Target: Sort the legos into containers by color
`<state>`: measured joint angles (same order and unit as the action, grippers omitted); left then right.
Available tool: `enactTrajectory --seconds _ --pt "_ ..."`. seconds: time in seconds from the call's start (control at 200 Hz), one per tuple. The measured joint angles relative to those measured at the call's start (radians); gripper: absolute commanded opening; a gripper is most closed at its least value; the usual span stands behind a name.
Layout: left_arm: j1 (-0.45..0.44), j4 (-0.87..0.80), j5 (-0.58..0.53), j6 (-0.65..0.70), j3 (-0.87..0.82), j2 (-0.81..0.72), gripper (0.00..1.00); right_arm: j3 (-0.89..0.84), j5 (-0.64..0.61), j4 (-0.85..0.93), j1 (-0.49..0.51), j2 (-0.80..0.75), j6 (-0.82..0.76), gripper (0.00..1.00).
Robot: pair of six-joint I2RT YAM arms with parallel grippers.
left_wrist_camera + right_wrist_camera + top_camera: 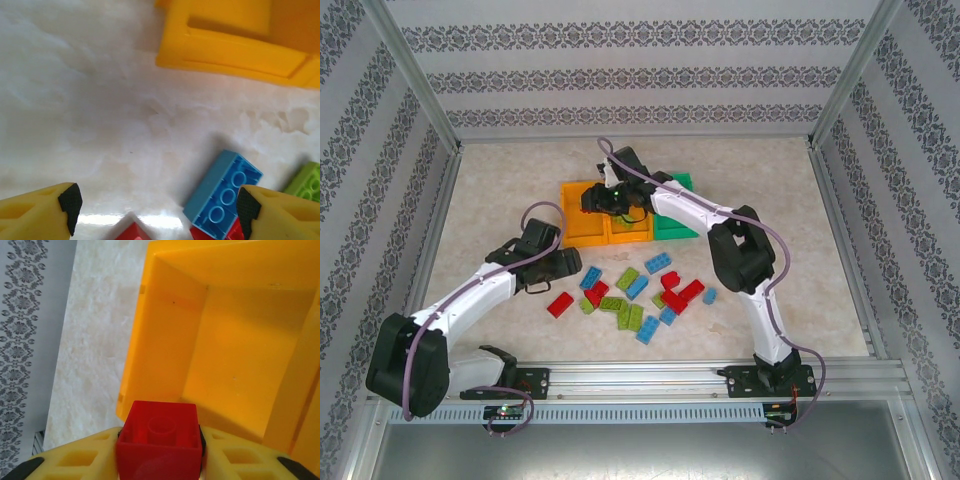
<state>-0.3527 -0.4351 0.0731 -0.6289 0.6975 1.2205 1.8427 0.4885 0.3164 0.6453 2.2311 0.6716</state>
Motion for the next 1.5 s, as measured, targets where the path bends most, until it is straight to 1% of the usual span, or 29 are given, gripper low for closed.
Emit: enactTrajectory --seconds 0.12,0.215,0.27,0.345,0.54,0.64,0.799,0.914,1.059,1.304,1.429,1.499 --pt "-0.029 0.037 0.061 0.034 0.001 0.034 0.78 0.011 0.003 0.005 0.000 0.012 0.015 0.49" --pt "-0.057 0.050 0.090 0.068 0.010 0.084 0.76 0.012 0.007 0.004 0.000 0.012 0.021 0.56" --pt "-0.068 0.056 0.107 0.087 0.020 0.117 0.74 0.012 0.009 0.003 0.000 0.012 0.019 0.57" --pt "-0.072 0.060 0.127 0.114 0.038 0.163 0.70 0.013 0.011 0.000 0.000 0.012 0.020 0.58" --pt "-0.072 0.069 0.163 0.161 0.093 0.249 0.66 -0.007 0.018 -0.026 0.000 -0.004 0.019 0.59" --pt "-0.072 0.069 0.174 0.180 0.119 0.277 0.65 -0.053 0.016 -0.032 -0.002 -0.048 0.015 0.59" --pt "-0.076 0.069 0.195 0.212 0.147 0.307 0.64 -0.167 0.006 -0.044 -0.024 -0.166 0.008 0.60" --pt "-0.086 0.068 0.197 0.230 0.147 0.309 0.64 -0.283 -0.009 -0.056 -0.072 -0.264 0.003 0.61" --pt "-0.097 0.057 0.188 0.239 0.149 0.327 0.63 -0.460 -0.047 -0.077 -0.156 -0.398 0.003 0.63" --pt "-0.112 0.042 0.180 0.245 0.178 0.381 0.56 -0.719 -0.114 -0.092 -0.303 -0.641 0.001 0.69" --pt "-0.112 0.040 0.177 0.245 0.196 0.404 0.55 -0.827 -0.135 -0.089 -0.381 -0.760 -0.008 0.70" --pt "-0.112 0.038 0.174 0.245 0.198 0.415 0.52 -0.879 -0.143 -0.087 -0.425 -0.814 -0.015 0.71"
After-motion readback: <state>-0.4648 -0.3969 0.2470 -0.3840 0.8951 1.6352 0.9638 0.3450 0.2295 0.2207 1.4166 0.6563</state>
